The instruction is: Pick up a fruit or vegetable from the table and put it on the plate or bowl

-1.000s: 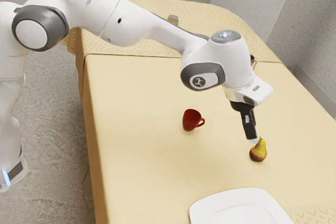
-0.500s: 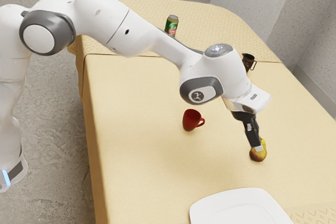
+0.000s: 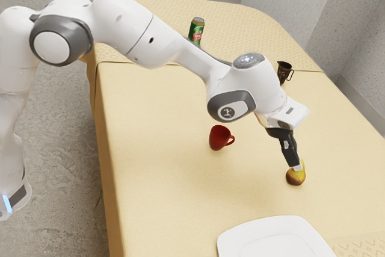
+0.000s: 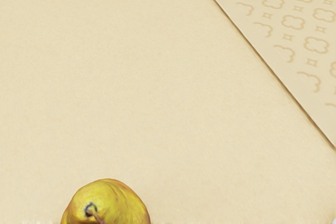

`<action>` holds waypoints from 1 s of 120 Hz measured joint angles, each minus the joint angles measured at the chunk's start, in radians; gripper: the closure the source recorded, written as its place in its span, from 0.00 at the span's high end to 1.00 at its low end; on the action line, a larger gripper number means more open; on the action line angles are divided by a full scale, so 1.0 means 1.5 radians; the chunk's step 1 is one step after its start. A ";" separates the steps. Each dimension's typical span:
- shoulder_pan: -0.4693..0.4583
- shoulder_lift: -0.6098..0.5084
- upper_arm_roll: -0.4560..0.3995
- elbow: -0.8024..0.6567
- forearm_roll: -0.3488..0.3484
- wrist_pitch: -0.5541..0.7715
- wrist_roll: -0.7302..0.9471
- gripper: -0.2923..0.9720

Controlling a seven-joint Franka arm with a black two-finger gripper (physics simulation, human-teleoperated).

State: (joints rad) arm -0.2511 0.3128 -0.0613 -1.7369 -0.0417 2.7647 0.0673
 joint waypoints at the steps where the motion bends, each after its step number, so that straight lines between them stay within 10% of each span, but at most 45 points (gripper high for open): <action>1: 0.000 0.001 0.000 0.000 -0.001 0.001 0.000 0.77; 120: 0.005 0.107 -0.004 0.061 -0.038 0.069 0.003 0.77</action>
State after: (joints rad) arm -0.2441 0.4735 -0.0675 -1.6460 -0.0987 2.8679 0.0725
